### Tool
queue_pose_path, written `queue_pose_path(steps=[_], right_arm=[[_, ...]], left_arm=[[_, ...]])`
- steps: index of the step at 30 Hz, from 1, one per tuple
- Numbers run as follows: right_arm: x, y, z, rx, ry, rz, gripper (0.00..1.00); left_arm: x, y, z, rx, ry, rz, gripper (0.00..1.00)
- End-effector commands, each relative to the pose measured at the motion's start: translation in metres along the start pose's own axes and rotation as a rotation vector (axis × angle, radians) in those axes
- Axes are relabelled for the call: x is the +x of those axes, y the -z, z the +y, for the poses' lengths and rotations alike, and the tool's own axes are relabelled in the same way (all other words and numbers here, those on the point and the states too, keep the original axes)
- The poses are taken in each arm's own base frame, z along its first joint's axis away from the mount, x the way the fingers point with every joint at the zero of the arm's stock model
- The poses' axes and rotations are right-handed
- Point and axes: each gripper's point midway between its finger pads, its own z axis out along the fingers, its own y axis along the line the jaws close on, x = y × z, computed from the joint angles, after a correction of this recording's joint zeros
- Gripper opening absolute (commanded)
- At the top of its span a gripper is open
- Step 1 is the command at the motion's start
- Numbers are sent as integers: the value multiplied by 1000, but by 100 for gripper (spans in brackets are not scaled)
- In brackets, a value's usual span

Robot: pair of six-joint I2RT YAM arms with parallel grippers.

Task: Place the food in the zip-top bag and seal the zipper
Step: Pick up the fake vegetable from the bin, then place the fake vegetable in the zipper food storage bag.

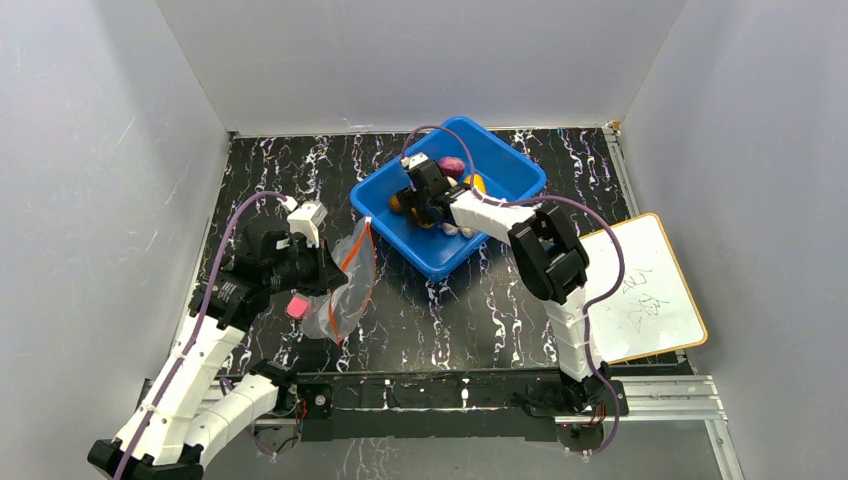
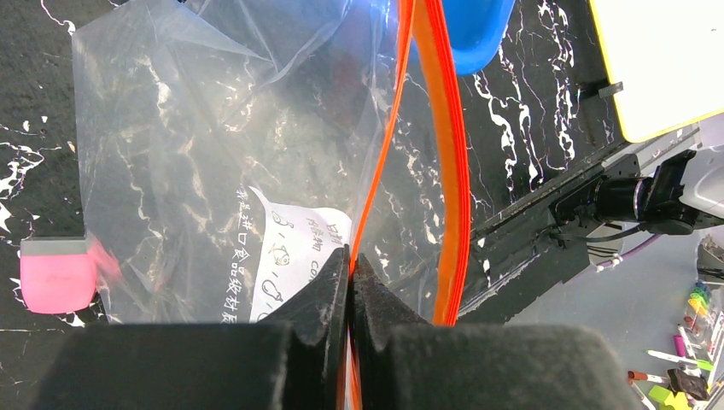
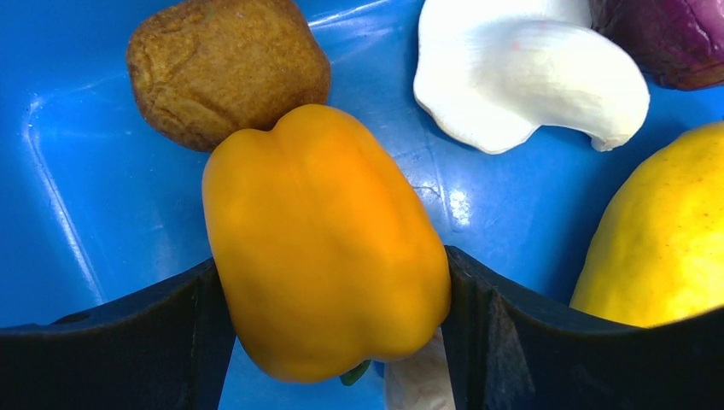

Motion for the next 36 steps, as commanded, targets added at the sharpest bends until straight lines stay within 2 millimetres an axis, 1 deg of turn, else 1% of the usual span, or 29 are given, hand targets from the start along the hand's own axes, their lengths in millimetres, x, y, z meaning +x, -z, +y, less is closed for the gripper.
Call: queue_pose_path(steps=[1,3,6,9,14,18,19,21,23,24,26,30,33,36], right_arm=[[-37,15,-4,1,10,-101,67],[-39,23,-5,-2,7,-112,59],[-41,37,-7,-3,-3,-127,50],[-44,55,-7,-15,-28,-127,46],[-57,101,-6,-55,-100,-135,43],[-59,143,4,-139,-174,-154,41],[-64,160,7,-171,-197,-174,40],[-67,183,16,-243,-235,-190,40],[-68,206,27,-316,-279,-195,37],[-71,221,34,-366,-309,-204,37],[-71,246,52,-476,-332,-206,36],[-76,297,92,-630,-378,-244,33],[-76,324,120,-732,-440,-250,32],[-71,339,146,-824,-509,-211,31]], left_arm=[[-4,6,-6,22,-1,-17,0],[-5,6,-5,17,-3,-21,0],[-8,6,-5,15,1,-37,0],[-12,6,-5,11,11,-50,0],[-17,5,-4,-9,18,-39,0],[-23,1,-5,-5,24,-57,0],[-25,0,-7,2,29,-66,0],[-28,-3,-8,11,38,-77,0],[-31,-6,-7,13,41,-86,0],[-31,-7,-7,12,42,-87,0],[-33,-9,-8,18,42,-89,0],[-36,-15,-11,38,39,-82,0],[-39,-18,-13,54,37,-88,0],[-40,-20,-15,69,43,-97,0]])
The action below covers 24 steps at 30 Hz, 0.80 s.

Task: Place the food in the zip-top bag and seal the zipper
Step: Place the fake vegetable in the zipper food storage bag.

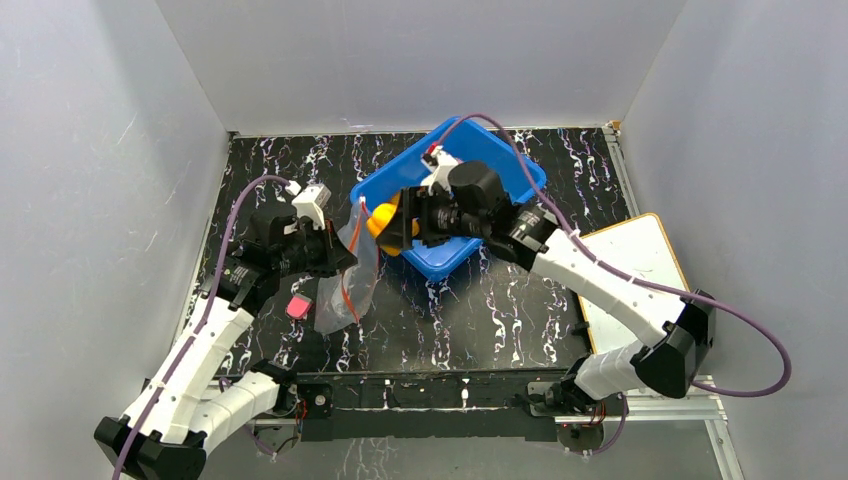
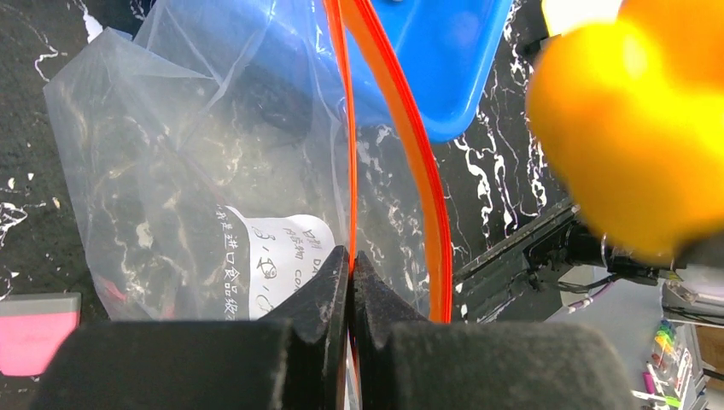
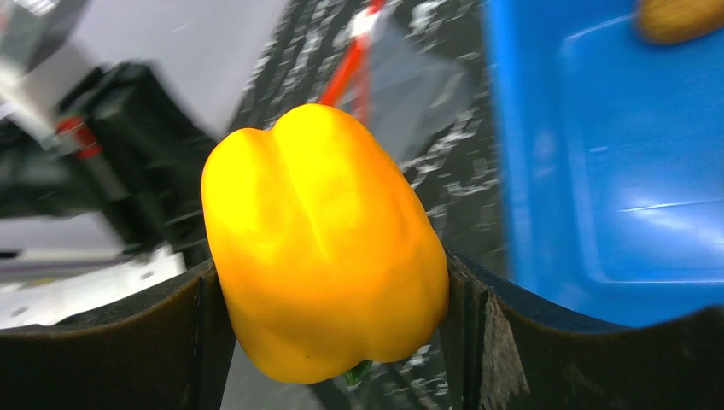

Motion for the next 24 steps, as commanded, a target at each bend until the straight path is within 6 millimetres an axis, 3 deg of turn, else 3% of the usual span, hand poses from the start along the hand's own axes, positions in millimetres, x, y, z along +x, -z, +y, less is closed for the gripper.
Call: queue_pose_path(steps=[1,3,6,14,18,24], right_arm=[[3,5,58,-187,-156,-13,31],[15,-1,65,-196,-182,12,31],[35,-14,59,-167,-238,64,31],[75,-27,7,56,-259,150,31],[85,-29,-5,108,-261,177,31],[83,-34,1,107,-281,202,33]], left_arm=[[-9,-1,-11,56,1,-35,0],[-9,0,-13,66,6,-37,0],[-11,3,-17,86,11,-48,0],[-27,20,-32,136,-2,-139,0],[-32,23,-40,170,-3,-149,0],[-26,19,-46,216,13,-136,0]])
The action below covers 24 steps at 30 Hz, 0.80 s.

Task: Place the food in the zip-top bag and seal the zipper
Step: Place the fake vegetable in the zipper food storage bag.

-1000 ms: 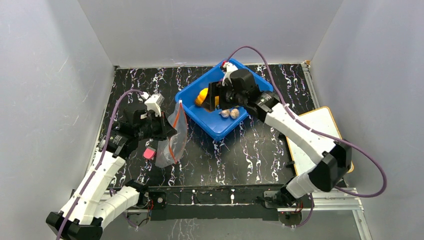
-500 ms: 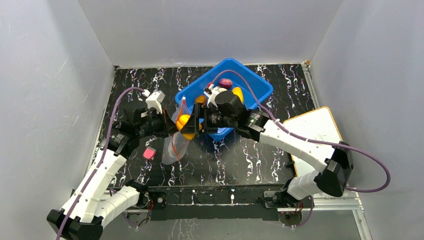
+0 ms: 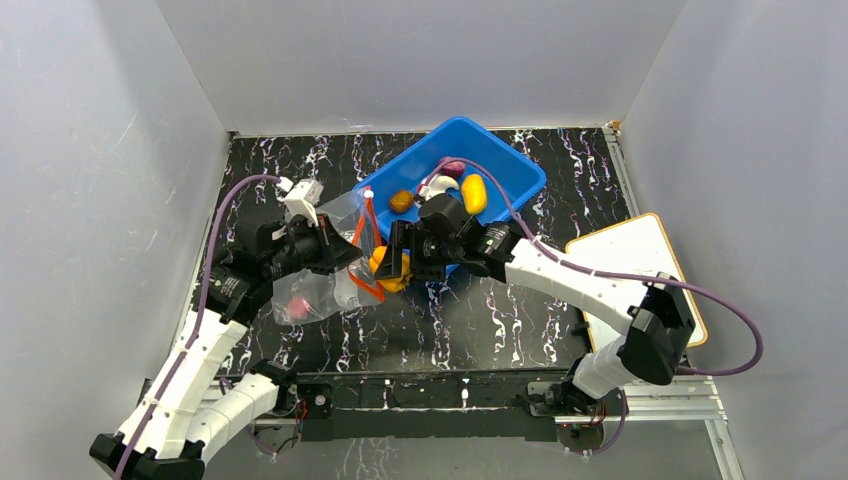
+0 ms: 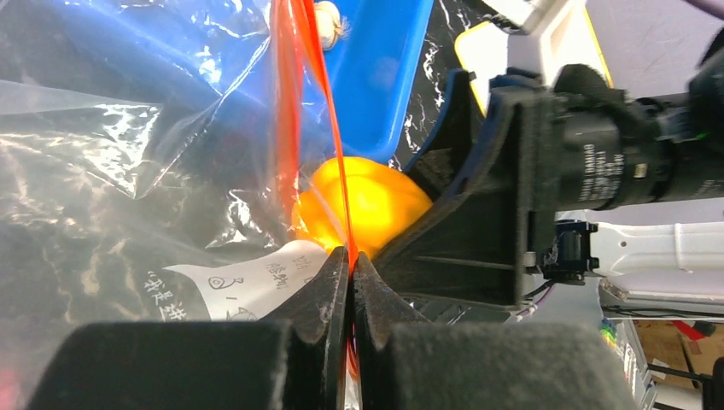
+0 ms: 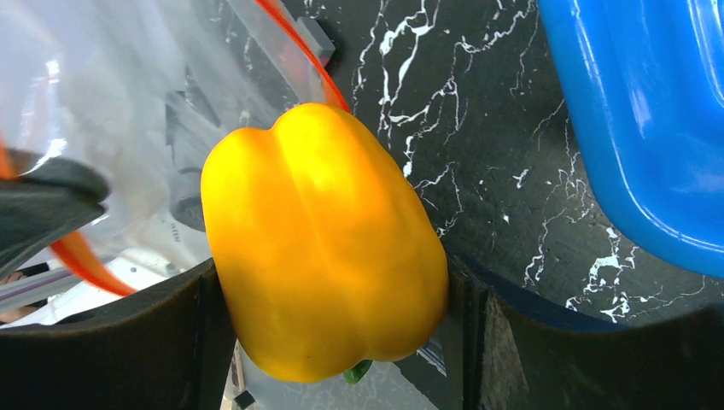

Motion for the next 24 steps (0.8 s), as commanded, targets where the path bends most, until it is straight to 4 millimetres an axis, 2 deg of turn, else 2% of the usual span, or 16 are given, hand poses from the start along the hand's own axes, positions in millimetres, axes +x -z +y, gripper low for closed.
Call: queue_pose_path(steps=[1,4,9,12,16,21,24], right_arm=[[-11,1,15,-13,-14,-21,34],[-14,0,18,-9,-19,-15,35],[-17,8,48,-136,-25,-17,34],[-20,16,56,-158,-31,-40,34],[-16,16,60,-194,-37,-20,34],[2,0,48,-178,-76,58,36],[3,-3,45,-168,-97,55,41]], left_arm=[[-5,2,-16,83,1,-25,0],[-1,1,-15,90,5,-16,0],[13,-7,-3,67,11,16,0],[17,-8,0,57,13,33,0],[17,-7,-2,64,6,35,0],[13,-4,-10,95,4,28,0],[11,-3,-18,133,17,17,0]])
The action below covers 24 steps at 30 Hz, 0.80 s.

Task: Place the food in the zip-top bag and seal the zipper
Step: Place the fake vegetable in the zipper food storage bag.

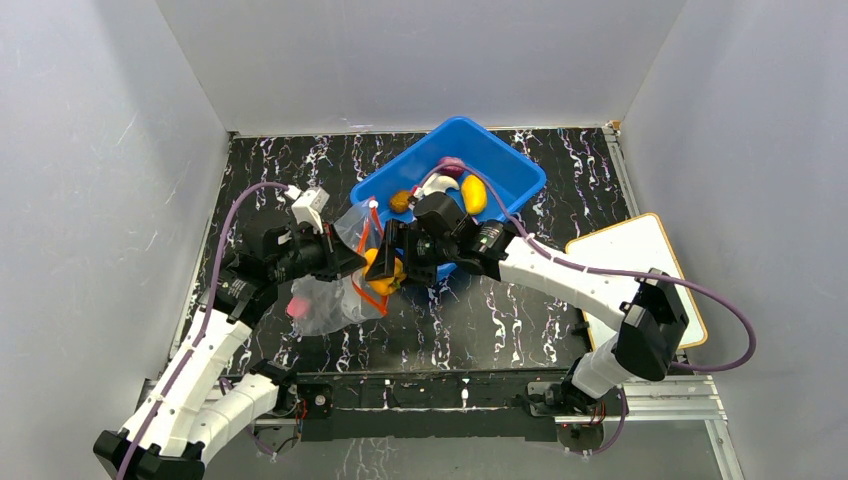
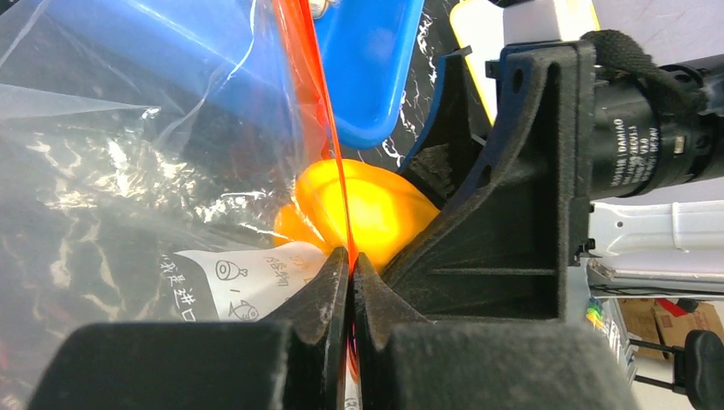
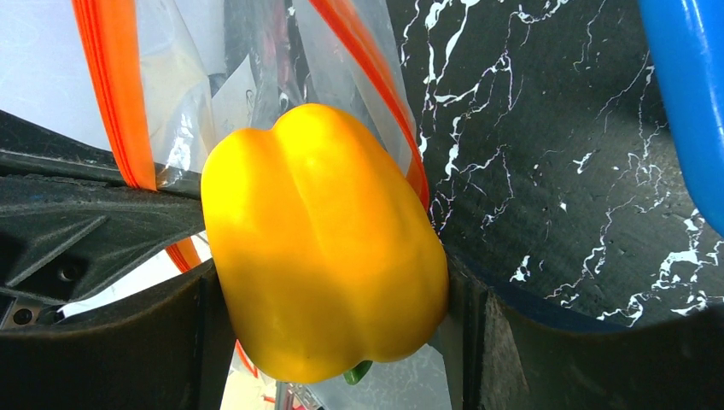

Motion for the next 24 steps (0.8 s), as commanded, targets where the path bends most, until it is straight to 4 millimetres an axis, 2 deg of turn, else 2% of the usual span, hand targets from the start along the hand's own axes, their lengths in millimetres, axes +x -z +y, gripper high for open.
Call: queue_pose_path(steps=[1,5,10,16,20,24], right_arm=[[-6,4,30,-121,-9,-27,43],[-12,9,37,-142,-17,-54,50],[-11,16,37,-131,-8,-60,67],[-13,32,39,-138,48,-95,72],[-11,39,39,-145,61,-103,84],[-12,43,36,-146,54,-127,84]], left_arm=[[-9,6,-22,99,-8,-31,0],[-8,9,-25,109,-2,-43,0],[-6,12,-23,102,4,-52,0],[-3,14,-21,88,13,-53,0],[-3,15,-20,84,15,-57,0],[-4,14,-21,85,18,-55,0]])
